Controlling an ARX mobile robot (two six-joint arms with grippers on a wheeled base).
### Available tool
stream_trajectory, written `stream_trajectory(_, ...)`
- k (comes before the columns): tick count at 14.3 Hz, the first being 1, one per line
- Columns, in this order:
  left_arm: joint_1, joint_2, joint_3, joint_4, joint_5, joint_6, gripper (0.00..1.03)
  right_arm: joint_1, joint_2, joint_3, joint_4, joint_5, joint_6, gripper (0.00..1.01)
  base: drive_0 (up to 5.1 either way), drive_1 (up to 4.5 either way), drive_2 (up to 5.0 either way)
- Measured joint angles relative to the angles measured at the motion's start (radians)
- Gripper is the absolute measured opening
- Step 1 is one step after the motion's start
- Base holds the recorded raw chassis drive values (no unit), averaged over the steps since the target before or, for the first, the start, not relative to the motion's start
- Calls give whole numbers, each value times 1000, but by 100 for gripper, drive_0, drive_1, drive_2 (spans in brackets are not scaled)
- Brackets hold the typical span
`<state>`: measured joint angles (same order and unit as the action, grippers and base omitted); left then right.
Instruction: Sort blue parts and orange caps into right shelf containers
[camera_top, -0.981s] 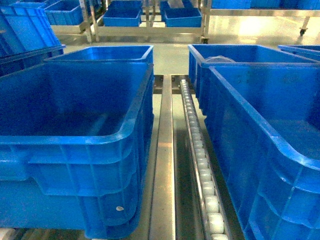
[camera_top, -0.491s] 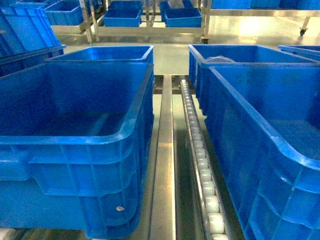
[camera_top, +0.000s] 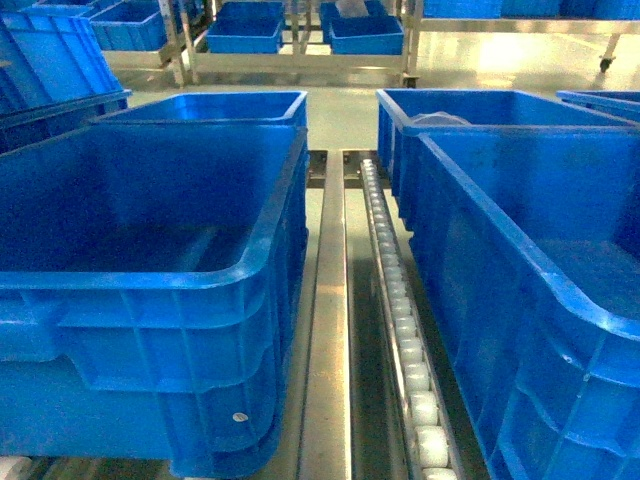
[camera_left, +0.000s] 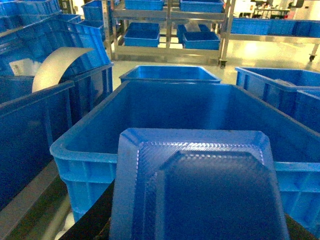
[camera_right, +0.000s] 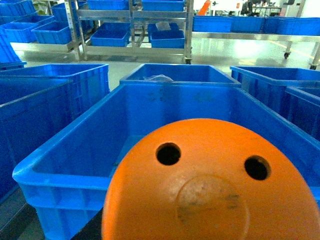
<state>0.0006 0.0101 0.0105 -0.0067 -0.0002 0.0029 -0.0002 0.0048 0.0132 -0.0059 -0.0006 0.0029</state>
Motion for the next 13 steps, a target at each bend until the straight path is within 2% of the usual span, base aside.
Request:
stream_trajectory(11, 0, 0, 0, 1, 0, 0, 43, 0, 0, 0, 0, 0, 0, 44, 0, 0, 0)
stream_trajectory(12, -21, -14, -3, 60, -51, 2, 43, 0, 0, 0, 0, 0, 0, 44, 0, 0, 0)
stream_trajectory(13, -52, -17, -3, 142, -103, 1, 43, -8, -3, -2, 22, -20, -13, 44, 0, 0, 0)
